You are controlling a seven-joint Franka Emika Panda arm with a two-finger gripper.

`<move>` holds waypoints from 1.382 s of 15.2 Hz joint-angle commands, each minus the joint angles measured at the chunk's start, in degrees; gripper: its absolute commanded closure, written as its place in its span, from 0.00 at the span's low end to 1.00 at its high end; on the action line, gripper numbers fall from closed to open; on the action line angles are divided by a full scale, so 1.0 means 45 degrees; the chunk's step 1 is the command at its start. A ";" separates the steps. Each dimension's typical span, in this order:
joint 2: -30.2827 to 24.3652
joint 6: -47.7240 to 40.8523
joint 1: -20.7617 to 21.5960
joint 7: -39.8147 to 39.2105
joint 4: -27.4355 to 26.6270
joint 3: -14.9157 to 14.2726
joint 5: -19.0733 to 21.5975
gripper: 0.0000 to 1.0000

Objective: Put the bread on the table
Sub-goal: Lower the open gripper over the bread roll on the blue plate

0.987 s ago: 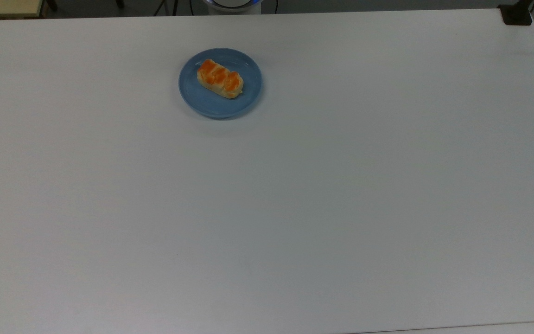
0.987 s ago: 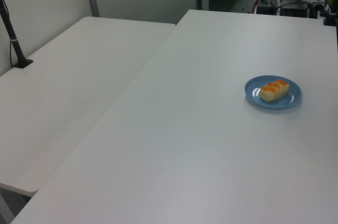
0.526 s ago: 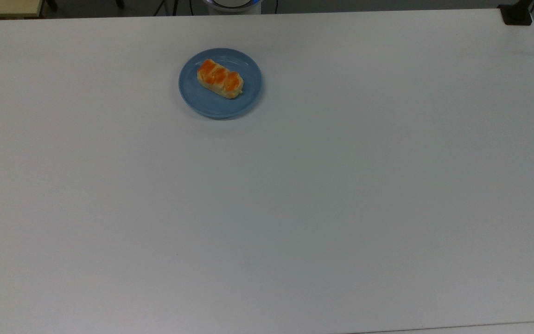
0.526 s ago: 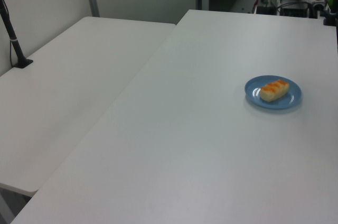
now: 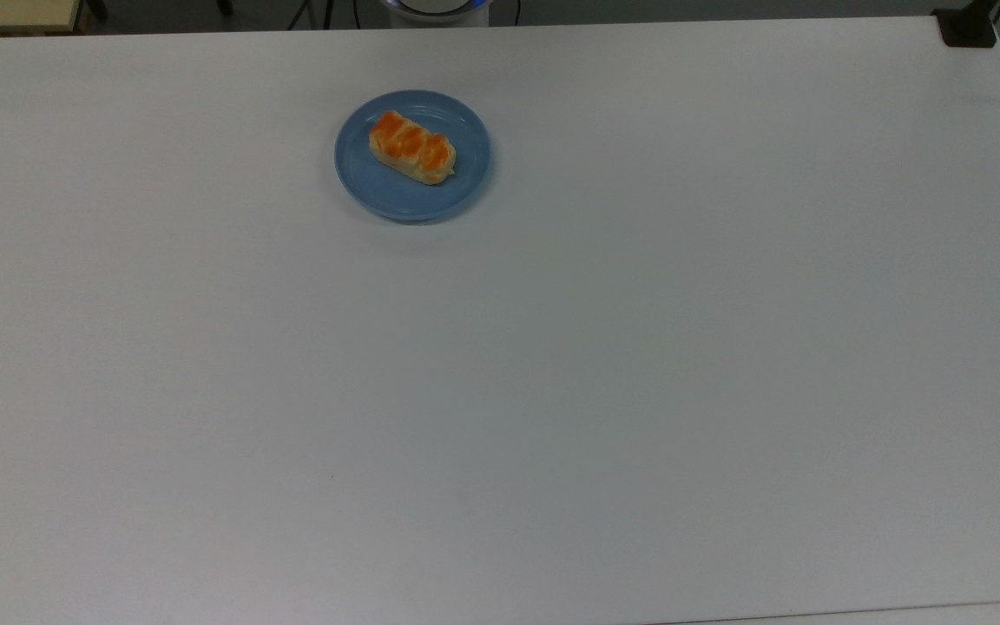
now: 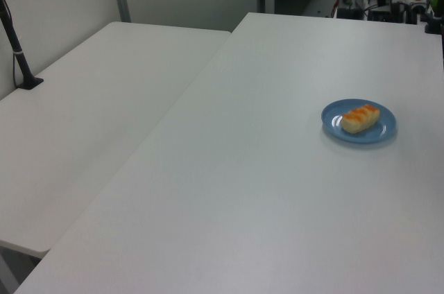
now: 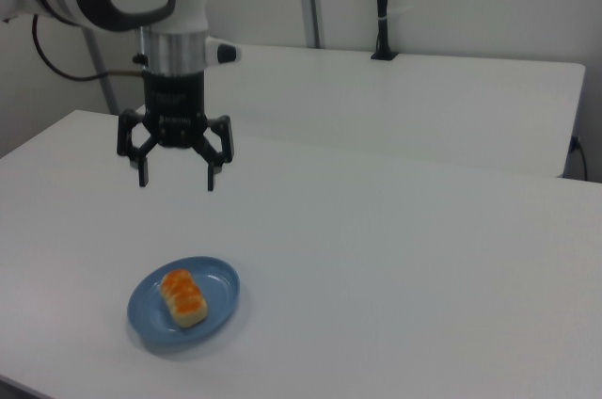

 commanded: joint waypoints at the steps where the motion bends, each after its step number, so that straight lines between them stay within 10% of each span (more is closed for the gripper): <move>1: -0.0643 0.0882 0.0213 -0.3176 -0.1509 -0.0039 -0.0276 0.00; 11: -0.0546 0.6465 0.0272 -0.2523 -0.5668 0.2107 -0.0823 0.00; 21: 0.1230 0.8226 0.0741 0.0113 -0.6218 0.2773 -0.2208 0.00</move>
